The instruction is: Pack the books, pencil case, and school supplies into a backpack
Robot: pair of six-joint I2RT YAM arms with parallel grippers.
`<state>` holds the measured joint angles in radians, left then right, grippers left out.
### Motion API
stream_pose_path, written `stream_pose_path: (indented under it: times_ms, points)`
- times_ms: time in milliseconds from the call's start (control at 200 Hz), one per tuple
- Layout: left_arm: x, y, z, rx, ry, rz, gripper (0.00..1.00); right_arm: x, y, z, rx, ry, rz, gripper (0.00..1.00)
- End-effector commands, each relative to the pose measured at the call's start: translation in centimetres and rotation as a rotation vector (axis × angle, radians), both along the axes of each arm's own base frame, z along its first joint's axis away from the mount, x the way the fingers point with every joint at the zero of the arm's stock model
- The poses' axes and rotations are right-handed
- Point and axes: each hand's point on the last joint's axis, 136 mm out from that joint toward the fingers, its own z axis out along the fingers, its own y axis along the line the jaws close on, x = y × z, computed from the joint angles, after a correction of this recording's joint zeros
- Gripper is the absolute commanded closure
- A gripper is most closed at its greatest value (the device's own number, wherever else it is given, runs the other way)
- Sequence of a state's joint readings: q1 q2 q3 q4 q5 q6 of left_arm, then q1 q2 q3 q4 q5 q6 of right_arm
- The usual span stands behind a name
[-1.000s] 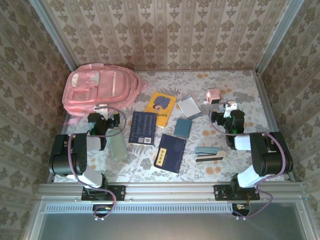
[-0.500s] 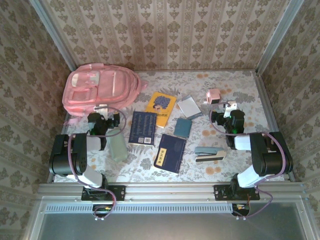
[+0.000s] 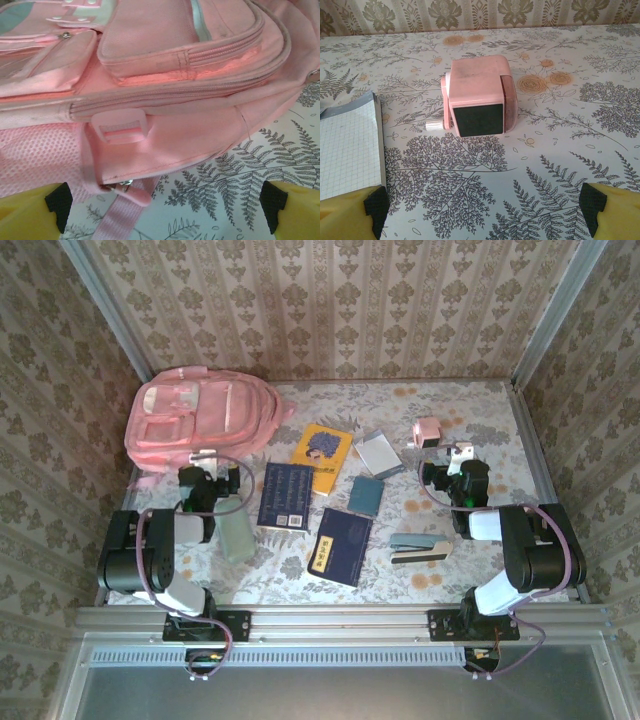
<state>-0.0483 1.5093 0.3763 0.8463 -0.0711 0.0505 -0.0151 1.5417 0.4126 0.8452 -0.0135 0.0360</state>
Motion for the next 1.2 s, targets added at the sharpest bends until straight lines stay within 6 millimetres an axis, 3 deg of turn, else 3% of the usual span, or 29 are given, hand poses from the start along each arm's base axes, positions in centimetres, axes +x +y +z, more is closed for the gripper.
stream_pose_path:
  times_ms: [0,65,190,325,400,425,535,630,700,760,845,940,1080,1195]
  points:
    - [-0.9,0.5,3.9,0.055,-0.096,0.060,0.00,-0.3,1.0,1.3,0.001,-0.034,0.057,0.00]
    - [-1.5,-0.3,6.1,0.078,-0.136,0.030,0.00,-0.7,1.1,2.5,-0.034,-0.001,0.025,0.00]
    - [-3.5,-3.4,11.9,0.127,-0.271,-0.075,0.00,-1.8,0.7,9.0,-0.040,-0.053,-0.091,0.00]
    - [-5.7,-6.5,19.1,-0.078,-0.387,-0.077,0.00,-4.2,4.6,17.3,0.054,-0.211,-0.039,0.00]
    - [-6.6,-8.7,21.7,-0.189,-0.329,-0.105,0.00,-5.9,8.0,21.4,0.116,-0.270,0.068,0.00]
    - [-7.2,-10.6,22.6,-0.220,-0.302,-0.156,0.00,-6.5,9.1,22.6,0.129,-0.282,0.101,0.00]
    - [-8.9,-14.4,24.8,-0.204,-0.140,-0.220,0.00,-8.9,13.9,26.7,0.131,-0.270,0.264,0.00]
    - [-10.3,-15.4,26.2,-0.090,-0.032,-0.218,0.00,-10.5,15.8,29.0,0.082,-0.172,0.298,0.00]
    - [-10.6,-14.3,25.6,-0.055,0.067,-0.171,0.00,-11.5,16.2,29.4,0.107,-0.076,0.308,0.00]
    - [-10.5,-12.8,25.1,-0.024,0.109,-0.116,0.00,-12.6,15.7,27.5,0.144,0.051,0.290,0.00]
    - [-10.3,-11.7,23.7,-0.134,0.171,-0.079,0.00,-13.6,16.2,27.2,0.216,0.056,0.351,0.00]
    - [-11.0,-10.8,20.5,-0.296,0.359,-0.063,0.00,-14.4,16.8,26.0,0.274,0.132,0.379,0.00]
    - [-10.9,-7.8,16.4,-0.305,0.538,0.036,0.00,-15.4,17.7,20.3,0.236,0.397,0.371,0.00]
    - [-8.7,-7.2,14.5,-0.373,0.575,0.056,0.00,-16.2,18.5,15.4,0.206,0.578,0.380,0.00]
